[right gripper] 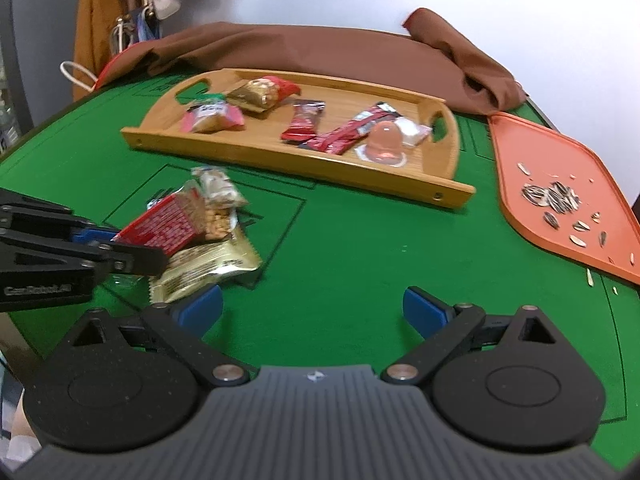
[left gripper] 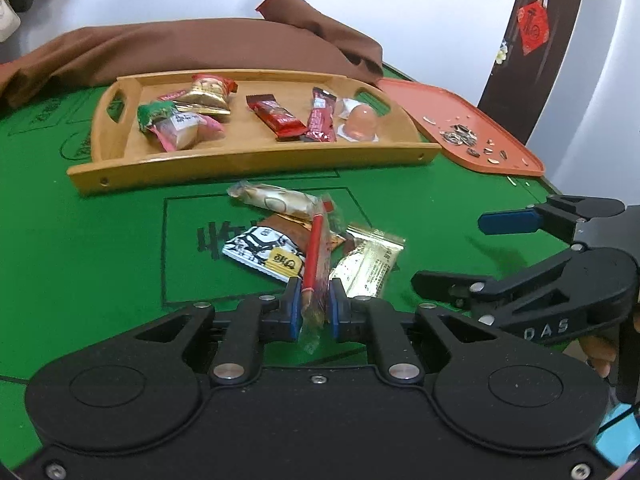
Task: Organize snacks
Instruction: 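Hold the red stick in the left gripper while the right gripper grasps the gold foil packet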
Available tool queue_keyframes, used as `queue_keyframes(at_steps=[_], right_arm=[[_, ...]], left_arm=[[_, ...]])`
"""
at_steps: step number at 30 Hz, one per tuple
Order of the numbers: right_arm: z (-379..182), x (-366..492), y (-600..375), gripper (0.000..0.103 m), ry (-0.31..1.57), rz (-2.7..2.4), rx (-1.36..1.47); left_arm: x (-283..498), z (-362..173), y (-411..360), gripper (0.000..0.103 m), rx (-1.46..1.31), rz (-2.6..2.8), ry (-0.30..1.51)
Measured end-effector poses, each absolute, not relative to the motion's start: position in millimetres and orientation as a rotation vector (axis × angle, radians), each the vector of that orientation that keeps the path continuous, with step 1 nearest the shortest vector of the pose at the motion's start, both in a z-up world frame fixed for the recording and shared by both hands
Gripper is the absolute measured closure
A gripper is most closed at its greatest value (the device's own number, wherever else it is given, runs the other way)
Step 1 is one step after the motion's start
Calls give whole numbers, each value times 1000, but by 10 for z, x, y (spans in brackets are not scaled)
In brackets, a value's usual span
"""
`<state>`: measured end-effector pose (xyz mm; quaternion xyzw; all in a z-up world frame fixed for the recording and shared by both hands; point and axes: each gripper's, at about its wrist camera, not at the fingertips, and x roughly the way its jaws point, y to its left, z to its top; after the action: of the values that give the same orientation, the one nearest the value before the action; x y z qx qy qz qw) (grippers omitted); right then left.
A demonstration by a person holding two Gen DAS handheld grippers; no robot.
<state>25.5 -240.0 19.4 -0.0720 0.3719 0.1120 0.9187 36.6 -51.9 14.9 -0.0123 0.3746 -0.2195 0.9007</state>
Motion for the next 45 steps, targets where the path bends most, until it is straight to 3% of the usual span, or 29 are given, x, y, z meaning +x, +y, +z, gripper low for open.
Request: queue_keyframes(at_steps=[2,4,17,26,35,45], right_arm=[[187,254,-2365,3,768,238,-153],[187,252,-2342,3,771,248,-157],[147,300,-1967,0,747,443,-265],[67,506,-1845,1,819,501,-186],[169,488,-1820,33,838,443,-139],[285,449,-1902,36,818,406,-89]], left_arm=[[379,140,-530,91,-33,-459,770],[387,152,-529,97,-44,-456,764],[415,361,-258,97,-60,-368,695],[417,320,-133,97,-57,-325,706],[430,304,-96,97,-56,-315,705],[416,345,-67,97,-63,-316,688]])
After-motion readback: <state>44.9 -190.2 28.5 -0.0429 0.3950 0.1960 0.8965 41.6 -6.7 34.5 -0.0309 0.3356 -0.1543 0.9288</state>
